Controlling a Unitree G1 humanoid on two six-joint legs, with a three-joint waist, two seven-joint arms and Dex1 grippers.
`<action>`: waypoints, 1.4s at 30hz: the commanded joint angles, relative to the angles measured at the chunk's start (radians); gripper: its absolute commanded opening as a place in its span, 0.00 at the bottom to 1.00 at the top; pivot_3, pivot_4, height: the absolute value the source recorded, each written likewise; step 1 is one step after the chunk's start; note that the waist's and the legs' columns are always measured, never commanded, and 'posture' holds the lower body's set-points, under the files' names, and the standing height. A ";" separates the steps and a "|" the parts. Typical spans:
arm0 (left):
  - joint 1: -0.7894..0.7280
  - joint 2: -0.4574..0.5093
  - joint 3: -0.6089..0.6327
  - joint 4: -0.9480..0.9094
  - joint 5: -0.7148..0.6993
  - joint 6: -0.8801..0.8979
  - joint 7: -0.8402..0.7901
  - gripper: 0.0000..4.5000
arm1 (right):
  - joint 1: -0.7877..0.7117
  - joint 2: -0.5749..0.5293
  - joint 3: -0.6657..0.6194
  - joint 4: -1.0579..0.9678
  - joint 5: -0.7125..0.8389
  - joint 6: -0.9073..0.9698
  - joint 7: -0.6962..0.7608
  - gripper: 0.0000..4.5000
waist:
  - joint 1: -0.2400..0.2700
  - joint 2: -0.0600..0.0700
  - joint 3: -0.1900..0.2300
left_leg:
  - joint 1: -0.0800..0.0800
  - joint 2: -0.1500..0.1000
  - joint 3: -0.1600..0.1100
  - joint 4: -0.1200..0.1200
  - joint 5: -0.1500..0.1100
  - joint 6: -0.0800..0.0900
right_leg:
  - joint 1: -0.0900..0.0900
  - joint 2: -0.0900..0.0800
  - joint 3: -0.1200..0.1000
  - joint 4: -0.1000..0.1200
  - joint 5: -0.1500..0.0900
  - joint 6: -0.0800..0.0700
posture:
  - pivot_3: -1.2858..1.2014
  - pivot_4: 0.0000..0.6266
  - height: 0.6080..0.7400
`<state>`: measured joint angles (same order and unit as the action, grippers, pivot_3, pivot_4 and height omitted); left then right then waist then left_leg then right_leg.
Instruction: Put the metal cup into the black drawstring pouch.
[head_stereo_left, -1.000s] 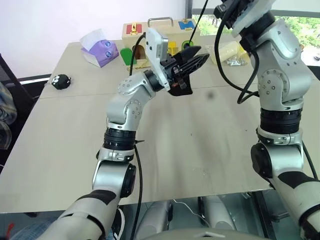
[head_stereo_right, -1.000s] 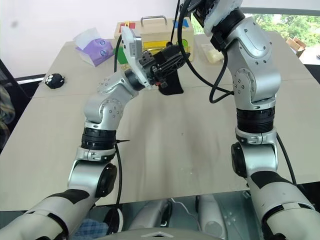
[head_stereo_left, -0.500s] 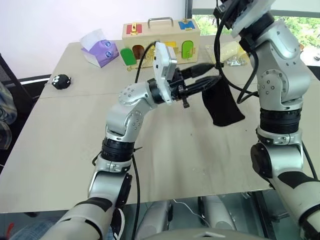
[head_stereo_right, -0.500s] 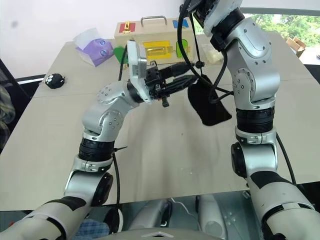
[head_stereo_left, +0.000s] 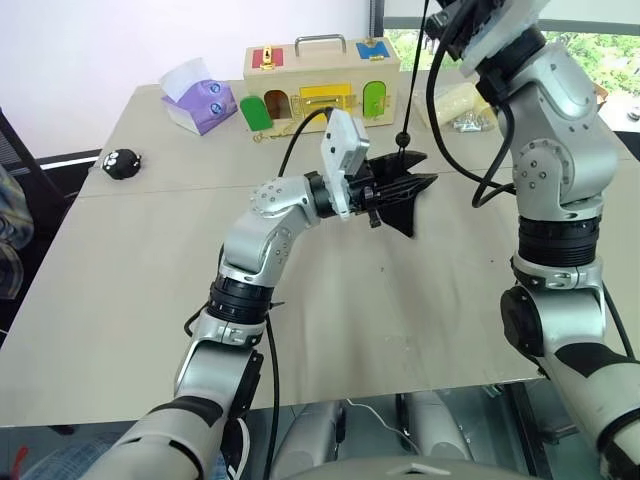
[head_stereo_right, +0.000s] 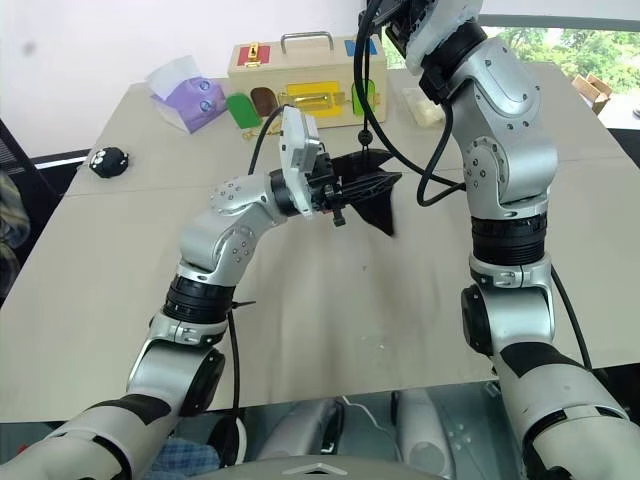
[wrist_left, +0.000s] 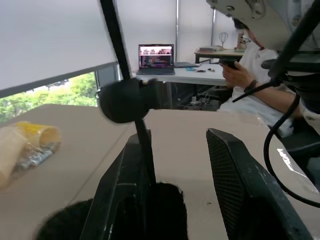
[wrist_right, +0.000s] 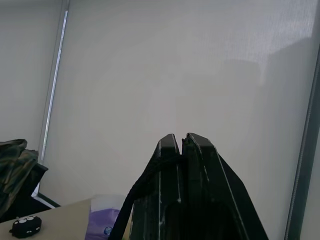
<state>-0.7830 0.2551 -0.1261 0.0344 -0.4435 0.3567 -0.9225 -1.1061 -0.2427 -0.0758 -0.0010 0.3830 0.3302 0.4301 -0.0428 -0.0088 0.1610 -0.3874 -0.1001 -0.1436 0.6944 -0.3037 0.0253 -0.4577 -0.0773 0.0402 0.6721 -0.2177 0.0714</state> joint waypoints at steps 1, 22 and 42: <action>-0.032 -0.005 0.032 0.002 0.002 -0.026 0.019 0.39 | -0.032 -0.002 -0.008 -0.043 0.008 -0.014 -0.001 0.00 | 0.000 0.000 0.000 | 0.000 0.000 0.000 0.000 0.000 0.000 | 0.000 0.000 0.000 0.000 0.000 0.000 | 0.52 0.24 0.77; -0.092 -0.055 0.100 0.069 -0.005 -0.035 0.098 0.39 | -0.022 0.000 0.002 -0.052 0.009 -0.009 0.008 0.00 | 0.000 0.000 0.000 | 0.000 0.000 0.000 0.000 0.000 0.000 | 0.000 0.000 0.000 0.000 0.000 0.000 | 0.52 0.24 0.77; -0.052 -0.035 0.017 0.106 0.089 -0.107 0.045 0.04 | -0.080 0.024 -0.067 -0.017 -0.006 -0.110 -0.071 0.00 | 0.000 0.000 0.000 | 0.000 0.000 0.000 0.000 0.000 0.000 | 0.000 0.000 0.000 0.000 0.000 0.000 | 0.52 0.24 0.77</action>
<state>-0.8479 0.2044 -0.0653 0.1327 -0.4073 0.3009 -0.8557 -1.1083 -0.2343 -0.0792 -0.0143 0.3709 0.3121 0.4133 -0.0427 -0.0088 0.1610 -0.3874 -0.1002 -0.1436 0.6943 -0.3037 0.0253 -0.4578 -0.0774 0.0401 0.6721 -0.2176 0.0714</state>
